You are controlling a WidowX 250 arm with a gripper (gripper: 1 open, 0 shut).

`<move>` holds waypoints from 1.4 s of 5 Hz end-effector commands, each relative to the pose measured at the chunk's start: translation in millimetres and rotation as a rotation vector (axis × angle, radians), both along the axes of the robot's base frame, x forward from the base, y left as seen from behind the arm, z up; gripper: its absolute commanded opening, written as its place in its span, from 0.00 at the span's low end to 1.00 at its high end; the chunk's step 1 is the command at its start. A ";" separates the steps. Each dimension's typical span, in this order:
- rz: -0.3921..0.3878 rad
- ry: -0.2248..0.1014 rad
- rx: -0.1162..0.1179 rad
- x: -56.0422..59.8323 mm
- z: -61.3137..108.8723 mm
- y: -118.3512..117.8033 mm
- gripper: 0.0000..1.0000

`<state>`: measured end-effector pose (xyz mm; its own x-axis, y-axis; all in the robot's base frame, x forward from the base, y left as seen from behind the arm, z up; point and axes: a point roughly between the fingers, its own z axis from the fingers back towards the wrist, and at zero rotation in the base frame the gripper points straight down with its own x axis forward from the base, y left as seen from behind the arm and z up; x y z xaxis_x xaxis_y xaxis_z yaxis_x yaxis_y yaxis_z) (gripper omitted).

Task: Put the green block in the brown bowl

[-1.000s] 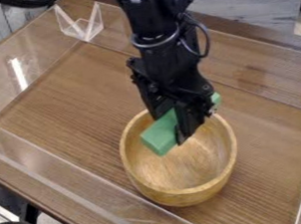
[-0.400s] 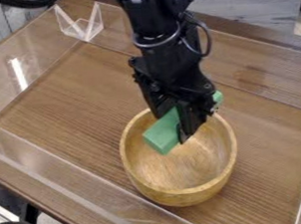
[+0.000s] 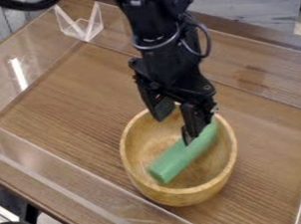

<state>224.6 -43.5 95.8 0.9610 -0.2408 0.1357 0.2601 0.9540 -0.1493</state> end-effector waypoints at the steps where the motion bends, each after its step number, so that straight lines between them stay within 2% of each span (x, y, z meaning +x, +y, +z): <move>1: 0.014 -0.050 -0.006 10.0 14.6 8.8 1.00; 4: 0.049 -0.051 -0.008 17.2 20.3 34.3 1.00; 7: 0.072 -0.073 -0.007 24.6 26.3 61.0 1.00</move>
